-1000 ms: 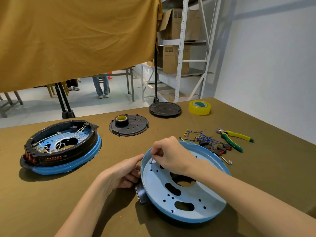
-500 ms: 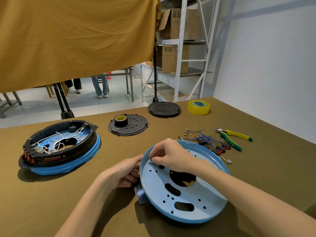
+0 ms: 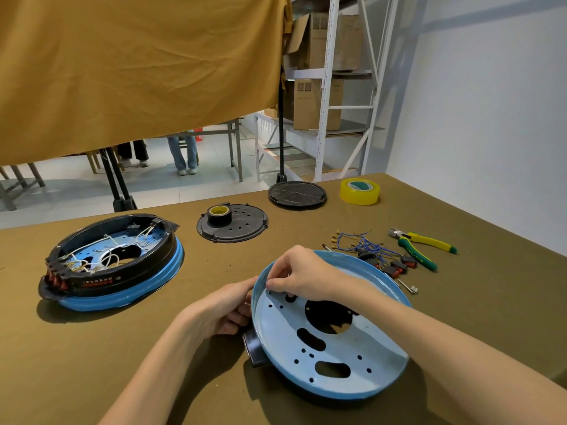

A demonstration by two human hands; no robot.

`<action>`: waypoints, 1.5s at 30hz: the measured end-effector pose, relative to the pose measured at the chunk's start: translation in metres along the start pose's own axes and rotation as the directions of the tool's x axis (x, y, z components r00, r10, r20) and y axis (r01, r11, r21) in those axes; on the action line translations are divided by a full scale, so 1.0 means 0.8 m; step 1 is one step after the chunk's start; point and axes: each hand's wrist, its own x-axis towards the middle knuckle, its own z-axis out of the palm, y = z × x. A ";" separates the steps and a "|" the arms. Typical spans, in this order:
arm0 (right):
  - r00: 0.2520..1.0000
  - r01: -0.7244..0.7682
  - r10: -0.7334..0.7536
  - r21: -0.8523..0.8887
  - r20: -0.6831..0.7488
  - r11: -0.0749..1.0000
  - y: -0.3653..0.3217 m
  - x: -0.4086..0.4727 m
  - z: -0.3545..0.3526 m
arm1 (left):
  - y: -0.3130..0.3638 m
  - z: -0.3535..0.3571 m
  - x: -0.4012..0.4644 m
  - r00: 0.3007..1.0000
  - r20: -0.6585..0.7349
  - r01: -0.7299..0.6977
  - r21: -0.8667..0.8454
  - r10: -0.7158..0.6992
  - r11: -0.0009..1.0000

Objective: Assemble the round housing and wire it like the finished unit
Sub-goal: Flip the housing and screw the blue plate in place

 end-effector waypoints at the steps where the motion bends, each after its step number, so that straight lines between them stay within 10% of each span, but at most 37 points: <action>1: 1.000 -0.021 0.021 0.007 0.017 1.000 -0.001 0.001 -0.001 | 0.000 0.000 0.000 1.000 -0.001 0.002 0.000 -0.002 1.000; 13: 0.950 -0.280 0.294 -0.132 0.102 0.951 -0.029 0.017 -0.007 | 0.003 0.008 -0.005 0.999 -0.050 0.010 0.019 -0.009 1.000; 45: 0.918 -0.344 0.335 0.005 0.210 0.939 -0.040 0.007 -0.014 | 0.006 0.019 -0.026 0.992 -0.092 -0.060 0.214 0.081 0.975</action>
